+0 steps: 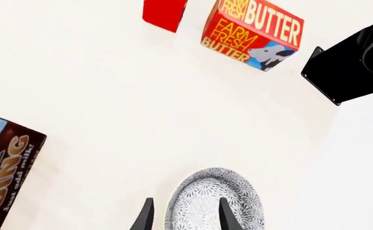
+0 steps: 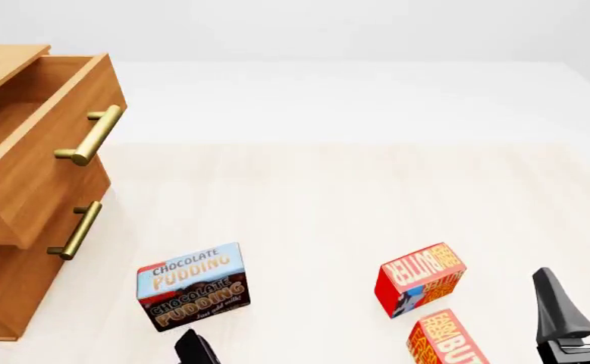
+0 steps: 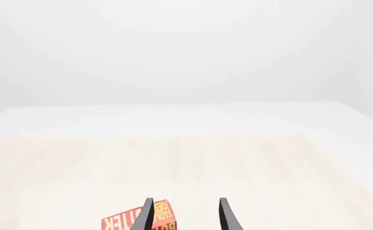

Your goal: Put the bowl in the top drawer of the cabinet.

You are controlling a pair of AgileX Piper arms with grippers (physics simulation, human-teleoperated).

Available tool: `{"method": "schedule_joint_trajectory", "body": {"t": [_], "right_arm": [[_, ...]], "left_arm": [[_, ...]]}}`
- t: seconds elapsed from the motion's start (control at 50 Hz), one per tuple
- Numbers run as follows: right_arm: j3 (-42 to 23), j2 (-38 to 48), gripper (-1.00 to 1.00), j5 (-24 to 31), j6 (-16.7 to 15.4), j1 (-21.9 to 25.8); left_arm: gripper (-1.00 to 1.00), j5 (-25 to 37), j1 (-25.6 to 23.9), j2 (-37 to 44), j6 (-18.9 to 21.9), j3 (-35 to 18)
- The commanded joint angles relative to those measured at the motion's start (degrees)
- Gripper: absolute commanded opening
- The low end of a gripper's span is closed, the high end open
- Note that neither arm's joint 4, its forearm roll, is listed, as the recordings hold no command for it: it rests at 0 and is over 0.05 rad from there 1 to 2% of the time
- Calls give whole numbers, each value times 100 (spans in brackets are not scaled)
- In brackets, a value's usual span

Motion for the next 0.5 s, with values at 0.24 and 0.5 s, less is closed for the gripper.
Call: {"method": "schedule_joint_trajectory", "body": {"t": [0.24,0.5], "right_arm": [[0,4,100,31,-35,-5],[0,4,100,30,-37,-6]], "left_arm": [[100,-418,-86,219,-171,130],[100,-702,-89,355,-219,245]]}}
